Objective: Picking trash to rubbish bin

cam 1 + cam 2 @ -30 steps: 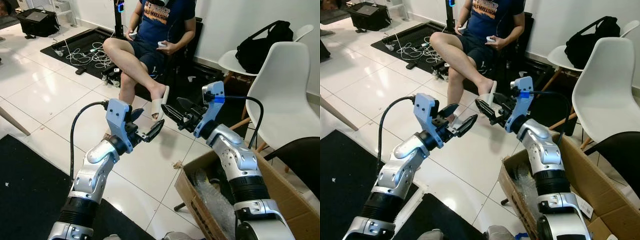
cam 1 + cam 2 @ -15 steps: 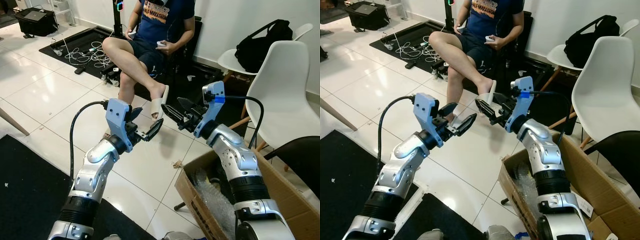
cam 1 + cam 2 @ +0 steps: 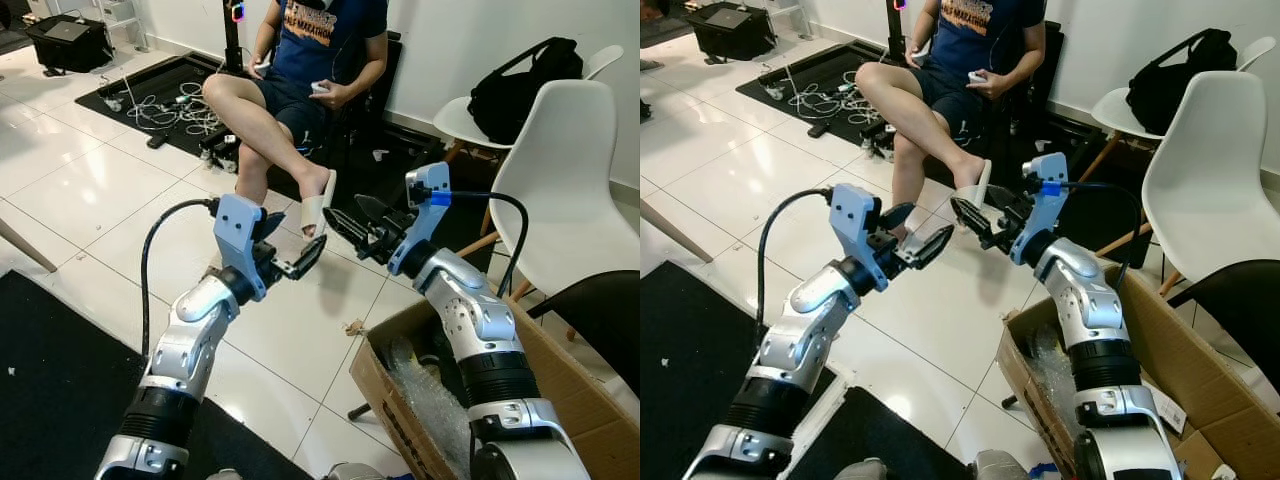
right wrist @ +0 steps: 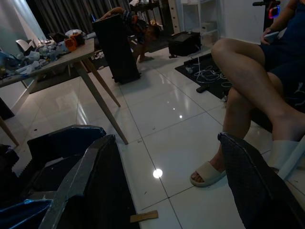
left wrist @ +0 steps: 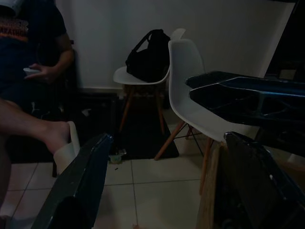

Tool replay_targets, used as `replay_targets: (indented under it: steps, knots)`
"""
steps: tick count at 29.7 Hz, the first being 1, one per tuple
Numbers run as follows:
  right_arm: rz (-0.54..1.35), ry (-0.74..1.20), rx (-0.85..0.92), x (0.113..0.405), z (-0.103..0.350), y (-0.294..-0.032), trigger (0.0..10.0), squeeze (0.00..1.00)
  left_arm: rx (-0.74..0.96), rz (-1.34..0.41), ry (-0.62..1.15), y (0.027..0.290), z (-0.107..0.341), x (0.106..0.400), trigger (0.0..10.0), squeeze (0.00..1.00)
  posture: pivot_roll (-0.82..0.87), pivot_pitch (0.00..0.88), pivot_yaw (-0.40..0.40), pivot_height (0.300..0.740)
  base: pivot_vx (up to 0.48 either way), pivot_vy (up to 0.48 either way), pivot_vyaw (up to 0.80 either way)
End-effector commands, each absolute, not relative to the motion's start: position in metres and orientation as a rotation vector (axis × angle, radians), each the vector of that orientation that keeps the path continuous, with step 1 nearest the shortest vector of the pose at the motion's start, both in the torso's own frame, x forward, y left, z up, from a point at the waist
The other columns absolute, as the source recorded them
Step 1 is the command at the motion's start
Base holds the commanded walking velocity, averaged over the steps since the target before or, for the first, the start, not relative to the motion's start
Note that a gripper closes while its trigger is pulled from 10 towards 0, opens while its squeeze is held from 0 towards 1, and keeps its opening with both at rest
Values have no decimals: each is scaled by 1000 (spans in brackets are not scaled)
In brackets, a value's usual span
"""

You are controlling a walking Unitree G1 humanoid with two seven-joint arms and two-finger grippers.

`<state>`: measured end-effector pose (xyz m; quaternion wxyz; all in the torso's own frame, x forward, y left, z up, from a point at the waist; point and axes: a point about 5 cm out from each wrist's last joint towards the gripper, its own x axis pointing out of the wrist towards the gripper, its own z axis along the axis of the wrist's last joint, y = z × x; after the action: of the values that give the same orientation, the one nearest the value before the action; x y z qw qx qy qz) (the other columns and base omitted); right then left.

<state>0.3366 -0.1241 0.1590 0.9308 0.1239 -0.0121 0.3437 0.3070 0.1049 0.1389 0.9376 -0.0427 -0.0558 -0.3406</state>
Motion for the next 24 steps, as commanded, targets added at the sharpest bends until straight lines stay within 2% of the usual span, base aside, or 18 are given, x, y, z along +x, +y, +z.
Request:
replay_targets:
  steps: [1,24]
  knots:
    - [703,-8,264,337,157,-125,10000,0,-62,-705,-99,104,135,307,10000,0,-54,0,-39,740,0,0,0]
    - [703,-4,271,337,157,-124,10000,0,-54,-712,-96,104,135,307,10000,0,-53,0,-39,740,0,0,0]
